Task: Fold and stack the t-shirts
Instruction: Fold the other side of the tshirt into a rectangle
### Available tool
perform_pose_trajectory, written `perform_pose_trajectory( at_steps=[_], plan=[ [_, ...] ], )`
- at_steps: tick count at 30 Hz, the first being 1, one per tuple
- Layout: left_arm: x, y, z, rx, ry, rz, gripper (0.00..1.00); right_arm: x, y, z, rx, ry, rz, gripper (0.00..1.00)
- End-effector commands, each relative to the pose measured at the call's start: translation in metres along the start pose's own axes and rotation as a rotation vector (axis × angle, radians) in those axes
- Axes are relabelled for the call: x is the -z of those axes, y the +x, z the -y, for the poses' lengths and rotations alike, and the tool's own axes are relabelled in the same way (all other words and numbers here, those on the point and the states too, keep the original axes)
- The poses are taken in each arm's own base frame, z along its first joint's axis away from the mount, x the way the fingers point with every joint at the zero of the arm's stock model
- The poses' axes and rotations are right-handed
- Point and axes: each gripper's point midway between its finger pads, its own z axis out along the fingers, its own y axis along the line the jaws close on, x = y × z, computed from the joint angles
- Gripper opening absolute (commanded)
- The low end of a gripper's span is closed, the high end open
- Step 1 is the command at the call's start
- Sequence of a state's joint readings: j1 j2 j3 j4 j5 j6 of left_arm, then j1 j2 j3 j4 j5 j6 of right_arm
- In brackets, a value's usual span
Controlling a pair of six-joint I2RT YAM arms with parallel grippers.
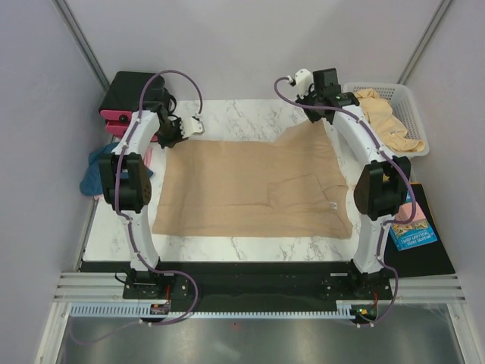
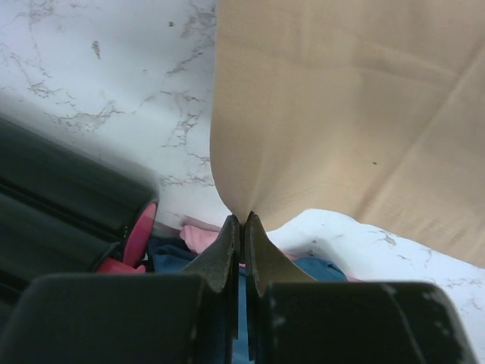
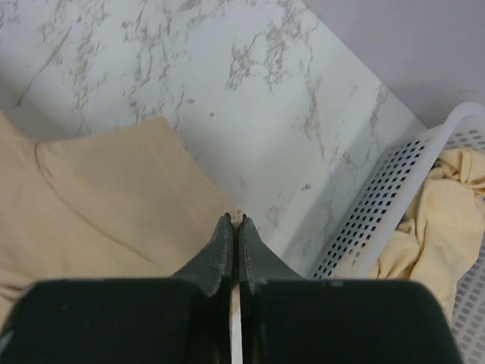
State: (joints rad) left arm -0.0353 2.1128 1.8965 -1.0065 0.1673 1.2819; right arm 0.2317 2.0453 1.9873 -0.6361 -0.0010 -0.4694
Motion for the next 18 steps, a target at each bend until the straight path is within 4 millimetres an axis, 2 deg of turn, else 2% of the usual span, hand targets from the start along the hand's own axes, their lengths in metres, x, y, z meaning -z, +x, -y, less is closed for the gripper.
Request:
perform_pose_trajectory(
  at_steps=[1, 3, 4, 8, 11, 12, 14, 18],
  plan=[
    [0.032, -0.007, 0.007, 0.010, -0.051, 0.024, 0.02, 0.043, 0.002, -0.008, 0.071, -0.041, 0.032, 0.00],
    [0.028, 0.000, 0.021, 0.007, -0.025, 0.000, 0.02, 0.058, 0.014, -0.012, 0.102, -0.040, 0.013, 0.00],
    [0.036, 0.001, 0.022, 0.001, -0.041, -0.002, 0.02, 0.062, 0.018, -0.012, 0.110, -0.036, 0.009, 0.00],
    [0.039, 0.008, 0.038, 0.006, -0.032, -0.018, 0.02, 0.093, 0.030, -0.020, 0.154, -0.063, 0.004, 0.00],
    [0.038, 0.013, 0.050, 0.014, -0.016, -0.031, 0.02, 0.109, 0.038, -0.036, 0.175, -0.146, -0.007, 0.00],
    [0.036, 0.016, 0.055, 0.016, -0.002, -0.038, 0.02, 0.114, 0.048, -0.049, 0.188, -0.214, -0.032, 0.00],
    [0.038, 0.018, 0.059, 0.012, -0.002, -0.045, 0.02, 0.121, 0.057, -0.061, 0.196, -0.279, -0.056, 0.00],
    [0.035, 0.023, 0.064, -0.003, 0.009, -0.061, 0.02, 0.135, 0.089, -0.087, 0.215, -0.408, -0.136, 0.00]
  ],
)
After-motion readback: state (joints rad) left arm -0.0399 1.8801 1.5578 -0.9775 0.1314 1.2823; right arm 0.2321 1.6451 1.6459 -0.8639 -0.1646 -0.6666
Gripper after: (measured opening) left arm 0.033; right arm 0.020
